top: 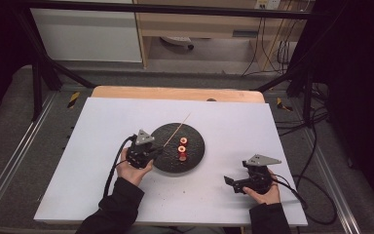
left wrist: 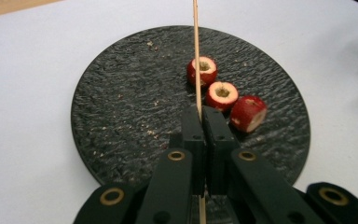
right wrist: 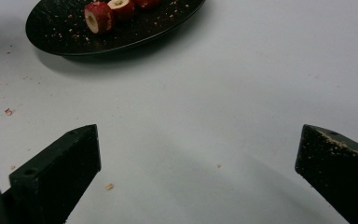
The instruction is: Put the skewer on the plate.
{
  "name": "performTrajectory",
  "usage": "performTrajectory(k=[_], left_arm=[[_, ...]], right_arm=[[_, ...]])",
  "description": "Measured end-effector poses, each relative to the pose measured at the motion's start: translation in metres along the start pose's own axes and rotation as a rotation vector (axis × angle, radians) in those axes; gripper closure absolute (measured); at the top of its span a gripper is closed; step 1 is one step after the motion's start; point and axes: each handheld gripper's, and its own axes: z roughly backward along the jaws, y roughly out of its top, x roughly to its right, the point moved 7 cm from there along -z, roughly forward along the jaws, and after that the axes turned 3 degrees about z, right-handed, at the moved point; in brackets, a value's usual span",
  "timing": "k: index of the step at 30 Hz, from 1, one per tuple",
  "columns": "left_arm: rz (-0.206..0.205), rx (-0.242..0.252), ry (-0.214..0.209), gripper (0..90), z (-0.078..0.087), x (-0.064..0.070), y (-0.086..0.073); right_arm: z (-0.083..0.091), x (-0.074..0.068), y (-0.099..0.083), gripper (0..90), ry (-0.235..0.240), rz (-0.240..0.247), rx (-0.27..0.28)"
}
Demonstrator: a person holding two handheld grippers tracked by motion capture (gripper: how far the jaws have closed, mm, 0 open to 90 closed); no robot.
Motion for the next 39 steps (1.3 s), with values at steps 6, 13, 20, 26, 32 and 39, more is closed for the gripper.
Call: performTrajectory(k=[6,13,20,26,32,39], left_arm=[[0.001,-0.057,0.038,88.3,-0.023,-0.003,-0.005],[0.005,-0.116,0.080,88.3,-0.037,-0.008,-0.013],[-0.009,-0.133,0.097,88.2,-0.041,-0.006,-0.017],[-0.012,-0.130,0.082,86.9,-0.041,-0.007,-0.018],[-0.012,-0.101,0.044,71.0,-0.029,-0.009,-0.017],[-0.064,-0.048,-0.014,46.3,-0.002,-0.015,-0.020]], right_arm=[[-0.001,-0.001,-0.001,1.2,0.005,0.003,-0.008],[-0.001,-0.001,-0.001,1.3,0.010,0.003,-0.007],[0.000,-0.001,-0.001,1.3,0.008,-0.002,-0.006],[0.000,-0.001,-0.001,1.2,0.006,0.004,-0.009],[0.000,-0.001,-0.001,1.0,0.005,0.001,-0.010],[0.001,-0.001,-0.001,0.8,0.004,-0.001,-0.009]])
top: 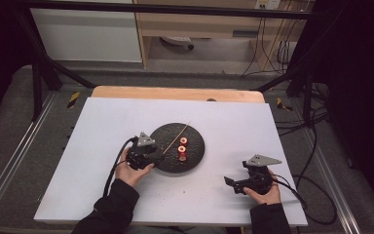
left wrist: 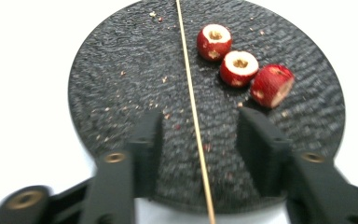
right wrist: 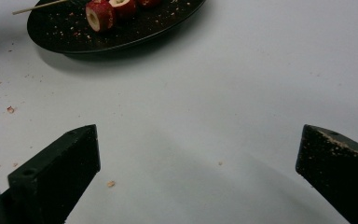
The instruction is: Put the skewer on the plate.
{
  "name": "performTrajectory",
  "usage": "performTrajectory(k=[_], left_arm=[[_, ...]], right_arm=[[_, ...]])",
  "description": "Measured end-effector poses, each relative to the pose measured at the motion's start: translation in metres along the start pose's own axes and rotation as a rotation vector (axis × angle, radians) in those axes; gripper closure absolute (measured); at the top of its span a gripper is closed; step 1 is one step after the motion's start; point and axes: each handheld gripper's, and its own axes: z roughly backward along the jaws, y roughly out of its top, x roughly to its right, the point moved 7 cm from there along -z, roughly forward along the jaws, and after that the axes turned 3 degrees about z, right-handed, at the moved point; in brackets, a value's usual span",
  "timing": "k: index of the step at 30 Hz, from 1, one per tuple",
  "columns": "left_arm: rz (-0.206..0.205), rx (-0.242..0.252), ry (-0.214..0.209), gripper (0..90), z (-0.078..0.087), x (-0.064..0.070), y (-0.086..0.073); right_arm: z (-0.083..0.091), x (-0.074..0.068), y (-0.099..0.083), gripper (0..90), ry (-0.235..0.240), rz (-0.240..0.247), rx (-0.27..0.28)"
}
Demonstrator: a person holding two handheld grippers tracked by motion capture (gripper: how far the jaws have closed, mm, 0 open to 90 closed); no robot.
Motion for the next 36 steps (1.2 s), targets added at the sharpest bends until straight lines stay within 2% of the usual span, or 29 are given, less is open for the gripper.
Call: performTrajectory(k=[4,9,16,18,25,30,36], left_arm=[[-0.020,0.023,-0.002,35.6,0.015,-0.008,-0.008],[-0.042,0.012,-0.010,21.6,0.032,-0.017,-0.025],[-0.032,0.010,0.003,7.5,0.052,-0.031,-0.057],[-0.021,0.026,0.004,6.8,0.058,-0.036,-0.066],[0.007,0.031,0.010,5.5,0.069,-0.049,-0.093],[0.007,0.026,0.002,5.5,0.072,-0.050,-0.100],[0.000,0.020,-0.004,5.5,0.071,-0.049,-0.099]], right_arm=[[0.000,0.000,0.000,0.8,0.000,-0.003,-0.001],[-0.001,-0.001,0.000,0.8,0.001,-0.005,-0.003],[0.000,0.000,-0.001,0.8,0.002,-0.003,-0.006],[-0.001,0.000,-0.001,0.8,0.001,-0.002,-0.008],[-0.003,-0.002,-0.003,0.8,0.009,-0.002,-0.023],[-0.002,-0.004,-0.005,0.8,0.018,0.010,-0.031],[-0.004,-0.005,-0.006,0.8,0.024,0.016,-0.042]])
